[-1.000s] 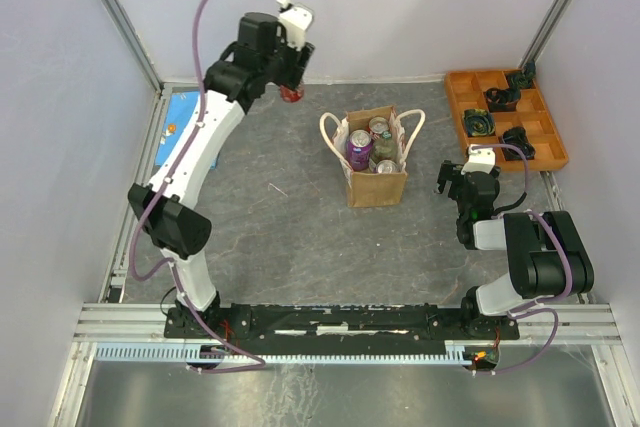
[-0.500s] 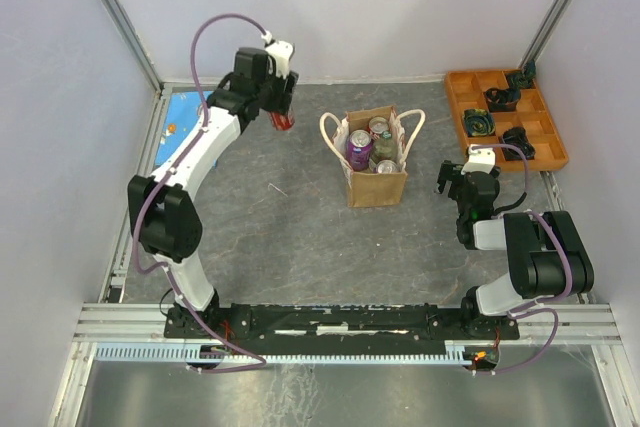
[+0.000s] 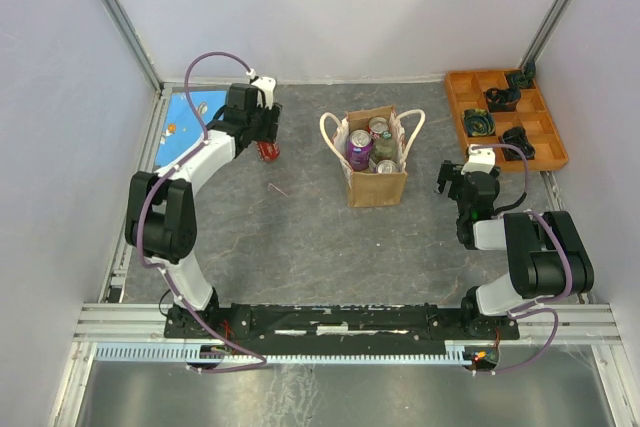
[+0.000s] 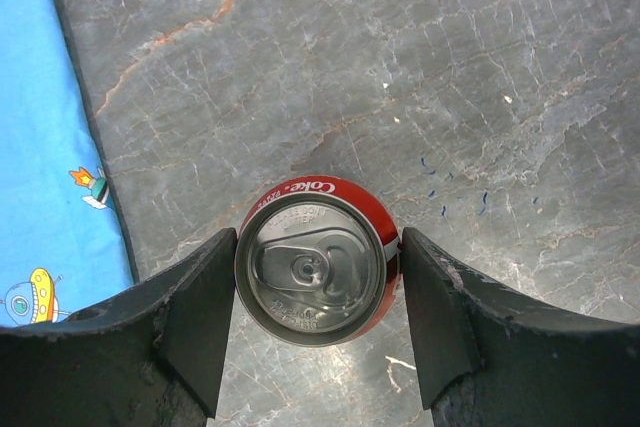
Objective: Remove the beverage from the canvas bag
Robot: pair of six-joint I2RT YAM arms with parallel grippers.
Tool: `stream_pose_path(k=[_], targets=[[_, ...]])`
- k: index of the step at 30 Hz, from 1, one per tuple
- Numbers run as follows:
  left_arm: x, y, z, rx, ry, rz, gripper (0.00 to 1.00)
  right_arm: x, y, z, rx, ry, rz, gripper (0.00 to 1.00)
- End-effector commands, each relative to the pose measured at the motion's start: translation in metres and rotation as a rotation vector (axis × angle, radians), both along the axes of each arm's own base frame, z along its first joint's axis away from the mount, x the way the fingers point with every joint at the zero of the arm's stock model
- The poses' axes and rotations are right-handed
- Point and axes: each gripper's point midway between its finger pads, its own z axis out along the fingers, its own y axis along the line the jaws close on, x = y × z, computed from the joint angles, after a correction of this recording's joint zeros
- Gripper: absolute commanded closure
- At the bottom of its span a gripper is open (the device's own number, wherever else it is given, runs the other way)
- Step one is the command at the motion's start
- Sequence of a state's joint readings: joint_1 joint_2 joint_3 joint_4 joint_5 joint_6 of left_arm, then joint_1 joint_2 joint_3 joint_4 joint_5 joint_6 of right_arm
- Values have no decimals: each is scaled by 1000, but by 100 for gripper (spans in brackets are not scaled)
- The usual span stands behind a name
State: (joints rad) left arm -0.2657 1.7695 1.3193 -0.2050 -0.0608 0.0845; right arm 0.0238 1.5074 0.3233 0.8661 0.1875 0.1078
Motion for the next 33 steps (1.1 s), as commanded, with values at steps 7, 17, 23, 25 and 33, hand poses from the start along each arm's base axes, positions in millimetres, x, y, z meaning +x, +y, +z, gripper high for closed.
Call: stream_pose_path(k=[7,17,23,25,33], targets=[[25,12,68,-3,-262,75,97,10,-1,15,-6,-50,2,1],[25,21,49,64,-221,89,88,11,-1,16,-8,-51,2,1],[23,21,37,74,-180,83,81,10,-1,15,-7,-50,3,1],[23,21,34,72,-173,86,81,10,-1,15,-7,-50,3,1],[21,26,26,92,-148,112,59,10,-1,15,-7,-50,3,1]])
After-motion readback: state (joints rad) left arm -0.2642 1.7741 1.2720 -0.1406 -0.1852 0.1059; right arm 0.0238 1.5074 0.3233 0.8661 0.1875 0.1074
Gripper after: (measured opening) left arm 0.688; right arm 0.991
